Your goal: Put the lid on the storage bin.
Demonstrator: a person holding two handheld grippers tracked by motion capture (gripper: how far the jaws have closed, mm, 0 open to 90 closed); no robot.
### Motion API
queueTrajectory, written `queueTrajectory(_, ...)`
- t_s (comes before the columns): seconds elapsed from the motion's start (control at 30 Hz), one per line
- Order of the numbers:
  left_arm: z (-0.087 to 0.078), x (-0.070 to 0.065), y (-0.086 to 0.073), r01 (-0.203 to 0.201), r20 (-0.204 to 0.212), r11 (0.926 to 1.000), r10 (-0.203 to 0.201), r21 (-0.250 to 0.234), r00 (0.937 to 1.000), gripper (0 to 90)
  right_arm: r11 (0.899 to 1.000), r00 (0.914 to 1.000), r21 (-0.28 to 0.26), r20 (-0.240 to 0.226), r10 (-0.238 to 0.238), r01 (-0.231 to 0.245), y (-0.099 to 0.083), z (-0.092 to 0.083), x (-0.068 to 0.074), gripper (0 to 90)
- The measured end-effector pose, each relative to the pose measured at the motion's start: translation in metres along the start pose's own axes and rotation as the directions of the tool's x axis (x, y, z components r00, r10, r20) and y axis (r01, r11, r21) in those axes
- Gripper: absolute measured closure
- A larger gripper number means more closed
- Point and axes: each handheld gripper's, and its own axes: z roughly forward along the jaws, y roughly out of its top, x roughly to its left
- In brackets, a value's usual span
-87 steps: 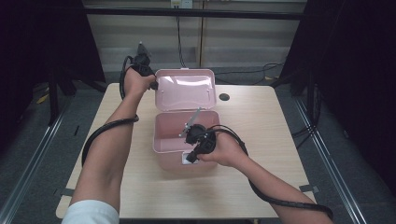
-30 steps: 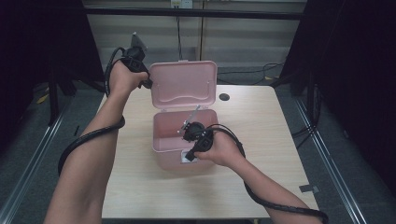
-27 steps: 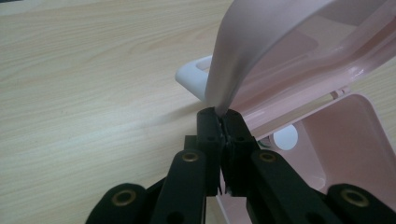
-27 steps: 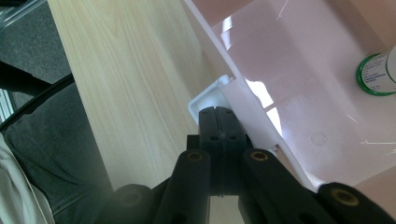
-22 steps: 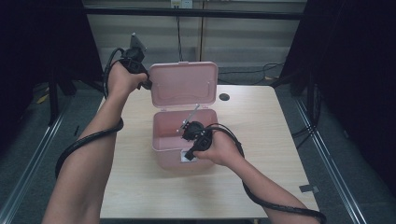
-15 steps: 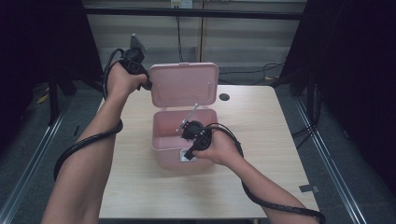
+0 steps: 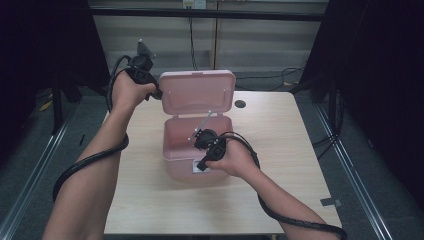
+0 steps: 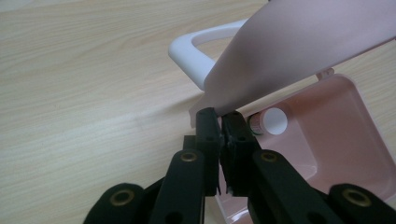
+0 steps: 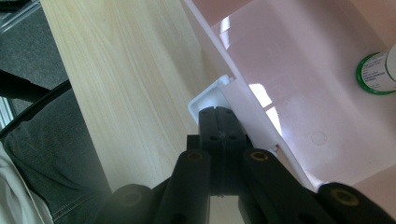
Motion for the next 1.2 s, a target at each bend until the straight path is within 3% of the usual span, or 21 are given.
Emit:
queueTrajectory(0.13,-0.002,0.000,-0.003,-0.003,0.005,1.0000,0.003,0.007,1.0000,86.8,1.000,1.0000,-0.002,0.000,0.001,-0.001,0.000,0.000,0.000,90.0)
queueTrajectory(0.17,-0.002,0.000,-0.004,0.001,0.027,1.0000,-0.002,0.006,0.9996,90.0,1.000,1.0000,-0.004,0.000,0.002,-0.002,0.000,0.000,0.000,90.0)
queueTrajectory(0.2,-0.002,0.002,-0.005,0.015,0.082,0.9999,-0.016,0.002,0.9965,90.0,1.000,1.0000,-0.012,0.006,0.002,-0.002,0.000,0.001,0.000,90.0)
queueTrajectory(0.23,-0.003,0.000,-0.006,0.008,0.081,0.9999,-0.008,-0.007,0.9966,90.0,1.000,1.0000,-0.015,0.006,0.003,-0.002,0.001,0.001,-0.001,90.0)
queueTrajectory(0.3,-0.003,-0.005,-0.006,-0.023,0.022,0.9997,0.023,0.002,0.9995,90.0,1.000,1.0000,-0.015,0.003,-0.003,0.003,0.002,0.001,-0.002,90.0)
queueTrajectory(0.37,-0.002,-0.004,-0.006,-0.014,0.055,0.9998,0.013,0.012,0.9984,90.0,1.000,1.0000,-0.014,0.002,0.003,-0.003,0.002,0.001,-0.002,90.0)
queueTrajectory(0.43,-0.002,-0.003,-0.006,-0.020,0.012,0.9998,0.020,0.008,0.9997,90.0,1.000,1.0000,-0.012,0.008,0.001,-0.001,0.002,0.001,-0.001,90.0)
queueTrajectory(0.5,-0.003,0.001,-0.006,-0.007,0.018,0.9997,0.008,-0.023,0.9998,87.5,1.000,1.0000,-0.012,0.006,0.007,-0.007,0.002,0.001,-0.001,90.0)
queueTrajectory(0.6,0.000,0.005,-0.004,-0.026,-0.030,0.9987,0.025,-0.045,0.9992,72.3,1.000,0.9999,-0.017,0.003,0.011,-0.010,0.001,0.001,-0.001,90.0)
queueTrajectory(0.63,0.001,0.006,-0.003,-0.031,-0.033,0.9985,0.030,-0.044,0.9990,71.6,1.000,1.0000,-0.017,0.001,0.010,-0.010,0.001,0.001,-0.001,90.0)
queueTrajectory(0.7,0.005,0.008,0.000,-0.014,0.000,0.9981,0.014,-0.061,0.9999,70.1,1.000,1.0000,-0.013,0.001,0.004,-0.004,0.001,0.001,-0.001,90.0)
queueTrajectory(0.8,0.010,0.008,0.006,-0.019,0.000,0.9974,0.019,-0.070,0.9998,69.7,1.000,1.0000,-0.013,0.000,0.006,-0.006,0.002,0.001,-0.001,90.0)
queueTrajectory(0.87,0.013,0.007,0.011,-0.043,-0.045,0.9965,0.039,-0.073,0.9982,69.3,1.000,0.9999,-0.012,-0.005,0.010,-0.011,0.002,0.001,-0.002,90.0)
queueTrajectory(0.93,0.017,0.008,0.016,-0.019,-0.005,0.9967,0.018,-0.079,0.9998,73.0,1.000,1.0000,-0.010,-0.005,0.006,-0.006,0.002,0.001,-0.002,90.0)
queueTrajectory(1.03,0.019,0.005,0.022,-0.035,-0.044,0.9968,0.032,-0.072,0.9985,83.9,1.000,0.9999,-0.014,-0.009,0.008,-0.008,0.002,0.001,-0.002,90.0)
queueTrajectory(1.1,0.018,0.004,0.024,-0.023,-0.045,0.9983,0.020,-0.053,0.9988,85.8,1.000,1.0000,-0.015,-0.002,0.003,-0.003,0.003,0.002,-0.002,90.0)
queueTrajectory(1.2,0.015,0.000,0.024,-0.040,-0.057,0.9989,0.038,-0.027,0.9977,86.6,1.000,1.0000,-0.017,-0.008,0.004,-0.004,0.004,0.002,-0.003,90.0)
